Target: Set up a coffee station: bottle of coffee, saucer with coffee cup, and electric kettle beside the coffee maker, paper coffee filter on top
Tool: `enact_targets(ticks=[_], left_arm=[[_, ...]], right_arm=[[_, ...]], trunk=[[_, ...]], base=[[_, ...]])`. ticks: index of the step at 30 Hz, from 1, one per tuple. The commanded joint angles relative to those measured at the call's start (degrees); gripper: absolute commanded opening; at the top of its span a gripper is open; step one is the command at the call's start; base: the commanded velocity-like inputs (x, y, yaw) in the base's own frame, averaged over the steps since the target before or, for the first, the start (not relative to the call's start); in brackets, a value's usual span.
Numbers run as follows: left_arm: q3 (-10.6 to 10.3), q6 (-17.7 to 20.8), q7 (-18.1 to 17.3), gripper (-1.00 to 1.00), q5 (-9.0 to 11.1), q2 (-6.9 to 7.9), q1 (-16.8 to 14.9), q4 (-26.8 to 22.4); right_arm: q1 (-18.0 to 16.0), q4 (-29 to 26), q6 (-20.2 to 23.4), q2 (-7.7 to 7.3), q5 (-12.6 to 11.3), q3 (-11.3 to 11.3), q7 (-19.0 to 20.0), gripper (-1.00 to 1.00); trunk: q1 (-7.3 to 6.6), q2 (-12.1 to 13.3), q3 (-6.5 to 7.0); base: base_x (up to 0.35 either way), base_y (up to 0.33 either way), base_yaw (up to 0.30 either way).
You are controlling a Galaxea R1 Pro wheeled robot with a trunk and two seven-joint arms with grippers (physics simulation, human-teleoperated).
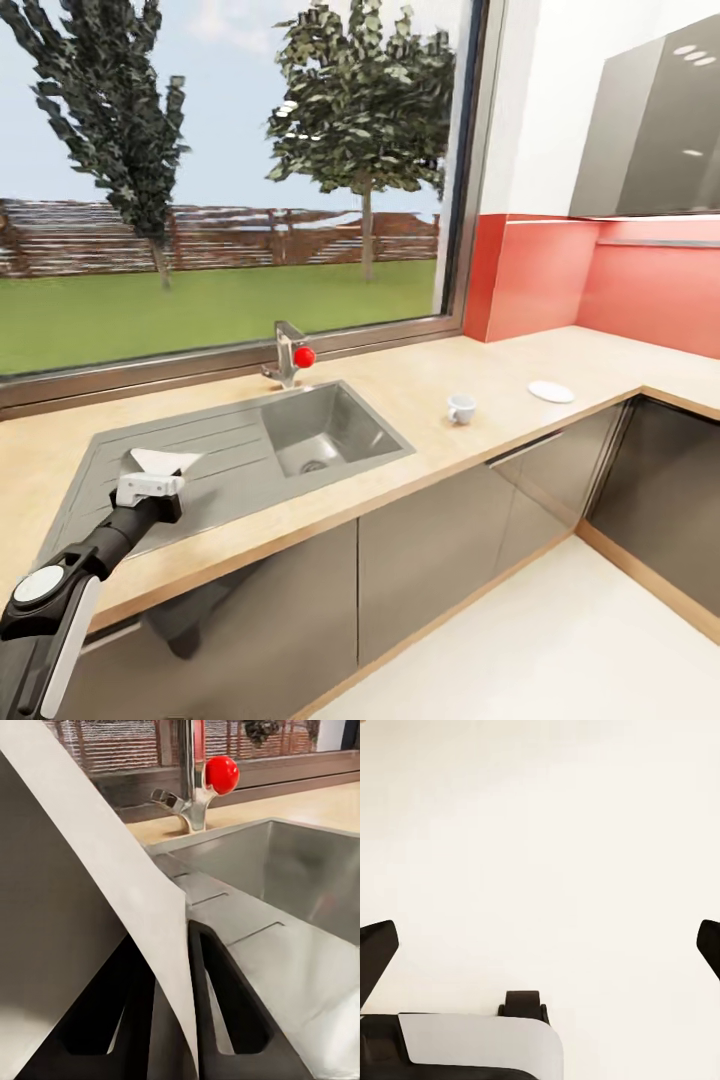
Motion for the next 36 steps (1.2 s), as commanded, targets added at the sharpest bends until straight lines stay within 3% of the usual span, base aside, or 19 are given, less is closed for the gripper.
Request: enact_targets(ticks=[1,28,36], left_arm=[[0.1,0.4,-0.3,-1.00,0.1,-0.02,-0.1,-0.1],[0.1,0.4,-0.3,-1.00,0.1,-0.09,-0.1,0.0],[0.1,0.5,-0.3,-1.00,0.1,-0.09,-0.1,0.0]], right_arm=[[0.0,0.0,-0.2,-0.01,0.0,0.0,0.0,1.00],[0.0,0.0,-0.2,-0.01,0.0,0.0,0.0,1.00],[0.0,0.1,-0.1,-0.09,0.0,0.0,0.1,1.00]], trunk=[[0.00,0.0,-0.06],[0.00,0.0,-0.06],[0.00,0.0,-0.06]], base=[[0.016,-0.023,0.247],[0.028,-0.040,0.232],[0.000,0.000,0.073]])
